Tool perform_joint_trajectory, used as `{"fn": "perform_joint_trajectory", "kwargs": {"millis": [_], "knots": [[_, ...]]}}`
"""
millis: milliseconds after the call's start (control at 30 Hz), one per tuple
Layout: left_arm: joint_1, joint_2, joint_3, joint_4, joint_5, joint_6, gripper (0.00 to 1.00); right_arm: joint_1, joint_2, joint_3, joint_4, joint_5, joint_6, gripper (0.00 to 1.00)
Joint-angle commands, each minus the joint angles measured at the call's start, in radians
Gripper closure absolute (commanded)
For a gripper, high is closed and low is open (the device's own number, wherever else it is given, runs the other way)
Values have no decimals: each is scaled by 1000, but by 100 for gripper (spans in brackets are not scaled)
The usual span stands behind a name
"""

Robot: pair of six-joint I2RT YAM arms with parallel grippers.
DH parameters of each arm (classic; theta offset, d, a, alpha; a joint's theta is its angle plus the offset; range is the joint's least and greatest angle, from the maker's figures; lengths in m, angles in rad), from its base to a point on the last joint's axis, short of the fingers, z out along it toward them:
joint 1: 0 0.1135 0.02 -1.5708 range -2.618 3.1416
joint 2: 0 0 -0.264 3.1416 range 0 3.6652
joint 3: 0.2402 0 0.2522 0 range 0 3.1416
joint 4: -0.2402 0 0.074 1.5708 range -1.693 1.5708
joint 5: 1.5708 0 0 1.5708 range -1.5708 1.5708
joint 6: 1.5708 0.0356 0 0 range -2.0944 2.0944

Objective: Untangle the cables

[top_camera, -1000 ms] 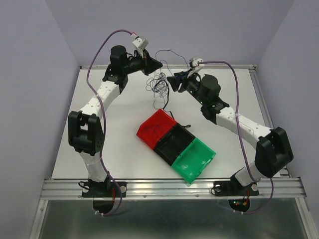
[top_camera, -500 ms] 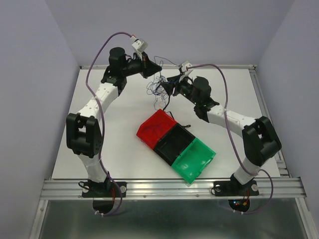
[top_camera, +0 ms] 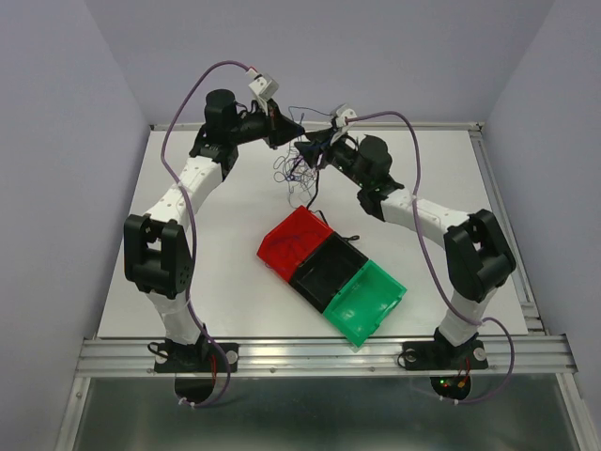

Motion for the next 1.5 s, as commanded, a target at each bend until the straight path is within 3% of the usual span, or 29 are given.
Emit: {"fn": "perform_joint_trajectory", "kwargs": {"millis": [0,267,400,500,633,667,833,900,933,1033,1133,1467], "knots": [[-9,-53,6,24,43,8,100,0,29,89,63,-1,-10,53],[-4,-84,102,-17,46,-11,100,1,96,85,64,30,-7,58],[-1,-66,271,-121,32,19,100,-1,116,36,64,50,-6,59],[12,-35,536,-202,-63,39,100,1,130,0,65,100,2,59],[55,13,775,-249,-86,13,100,-6,142,-23,63,166,17,65],[62,-6,791,-247,-147,36,100,-12,142,-38,63,174,22,66],[69,-142,704,-137,-435,157,100,-30,135,-90,64,194,40,66],[83,-155,699,-131,-431,156,100,-38,133,-104,63,205,51,78],[83,-158,701,-137,-429,157,100,-44,130,-112,66,205,59,91],[83,-181,683,-143,-492,169,100,-50,107,-151,64,226,66,100],[92,-178,695,-151,-663,191,100,-70,67,-219,63,306,100,99],[187,-173,681,-120,-1000,209,100,-280,-102,-503,28,398,399,99]]}}
